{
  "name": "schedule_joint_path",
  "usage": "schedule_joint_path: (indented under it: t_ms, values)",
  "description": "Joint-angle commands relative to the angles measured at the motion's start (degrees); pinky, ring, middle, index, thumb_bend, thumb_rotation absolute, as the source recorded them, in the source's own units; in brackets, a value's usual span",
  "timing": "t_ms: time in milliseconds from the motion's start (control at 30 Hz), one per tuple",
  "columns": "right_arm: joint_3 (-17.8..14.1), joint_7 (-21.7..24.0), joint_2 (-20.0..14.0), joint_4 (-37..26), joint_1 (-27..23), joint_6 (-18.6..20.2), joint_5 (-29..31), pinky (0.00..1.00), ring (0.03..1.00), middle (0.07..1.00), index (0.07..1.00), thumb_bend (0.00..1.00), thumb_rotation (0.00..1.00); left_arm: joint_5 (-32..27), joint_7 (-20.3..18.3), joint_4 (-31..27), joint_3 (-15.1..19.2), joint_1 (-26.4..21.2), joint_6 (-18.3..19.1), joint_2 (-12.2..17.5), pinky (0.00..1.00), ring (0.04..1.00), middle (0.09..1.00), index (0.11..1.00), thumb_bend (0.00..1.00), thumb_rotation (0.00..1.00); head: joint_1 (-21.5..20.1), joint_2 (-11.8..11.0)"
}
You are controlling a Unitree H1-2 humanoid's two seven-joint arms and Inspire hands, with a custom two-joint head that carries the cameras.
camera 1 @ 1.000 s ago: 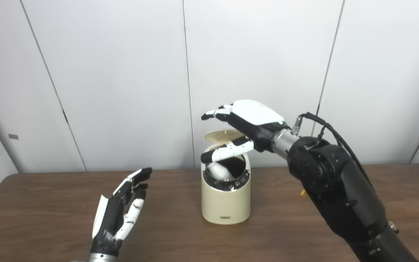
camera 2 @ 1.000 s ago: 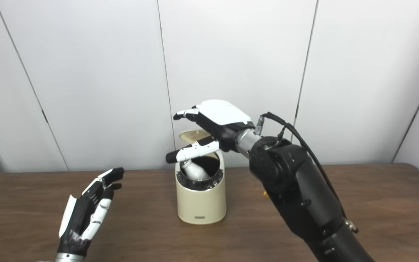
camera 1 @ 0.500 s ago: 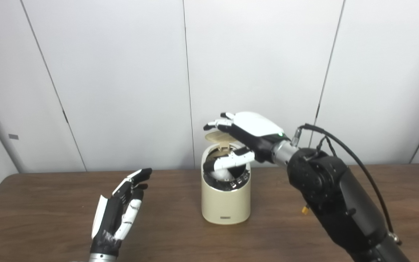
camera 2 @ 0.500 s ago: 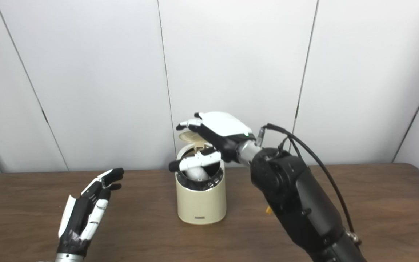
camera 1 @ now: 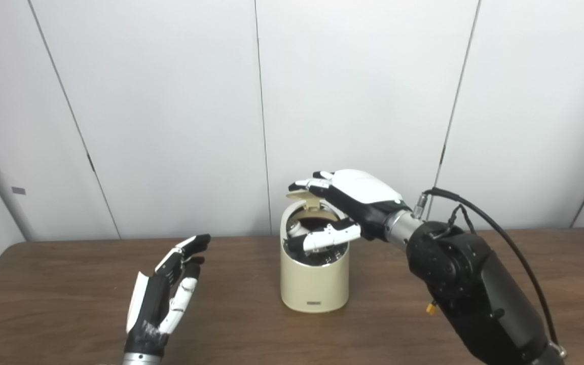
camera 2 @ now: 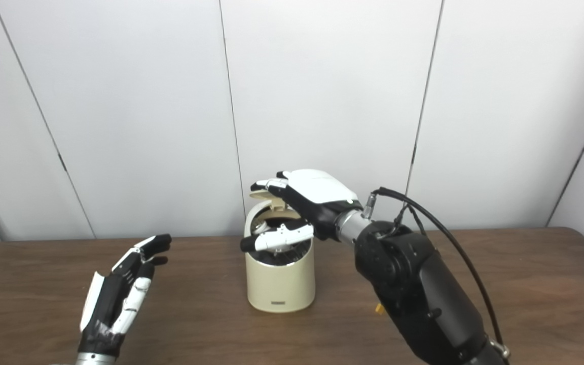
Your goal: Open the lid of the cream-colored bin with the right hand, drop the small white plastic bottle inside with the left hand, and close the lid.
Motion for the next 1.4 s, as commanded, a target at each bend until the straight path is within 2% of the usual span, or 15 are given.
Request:
schedule_joint_path:
  t_ms: [0, 533, 933, 1267, 1367]
  values:
    - [-0.43, -1.17, -0.88, -1.89, -1.09, -0.59, -0.70, 0.96, 0.962, 0.890, 0.863, 0.98, 0.95, 0.26, 0.89, -2.19, -0.13, -1.72, -1.84, 0.90, 0.75, 0.816, 0.821, 0.800, 0.53, 0.85, -0.11, 0.07]
    - [-2.32, -1.78, 0.61, -7.33, 5.31, 0.74, 1.76, 1.00, 0.969, 0.875, 0.853, 0.93, 0.92, 0.09, 1.00, -2.59, -0.48, -1.71, -1.85, 1.58, 0.76, 0.819, 0.819, 0.799, 0.50, 0.82, -0.47, 0.93]
    - [-1.82, -1.94, 0.71, -8.84, 10.23, 0.52, 0.98, 1.00, 0.963, 0.856, 0.836, 0.93, 0.92, 0.46, 1.17, -3.79, -0.41, -1.24, -1.83, 1.53, 0.75, 0.808, 0.811, 0.790, 0.52, 0.82, -0.08, 1.95]
    - [-1.38, -2.42, 0.39, -9.93, 13.46, -0.04, 0.55, 0.98, 0.959, 0.840, 0.830, 0.98, 0.94, 0.63, 0.88, -4.80, -0.25, -0.94, -1.83, 1.40, 0.75, 0.811, 0.812, 0.791, 0.53, 0.81, 0.27, 3.10]
    - [-1.31, -2.48, 0.42, -10.06, 14.19, 0.30, 0.60, 0.98, 0.954, 0.834, 0.826, 0.95, 0.92, 0.49, 0.71, -5.25, -0.16, -0.78, -1.81, 1.31, 0.75, 0.810, 0.812, 0.790, 0.52, 0.81, 0.36, 3.49]
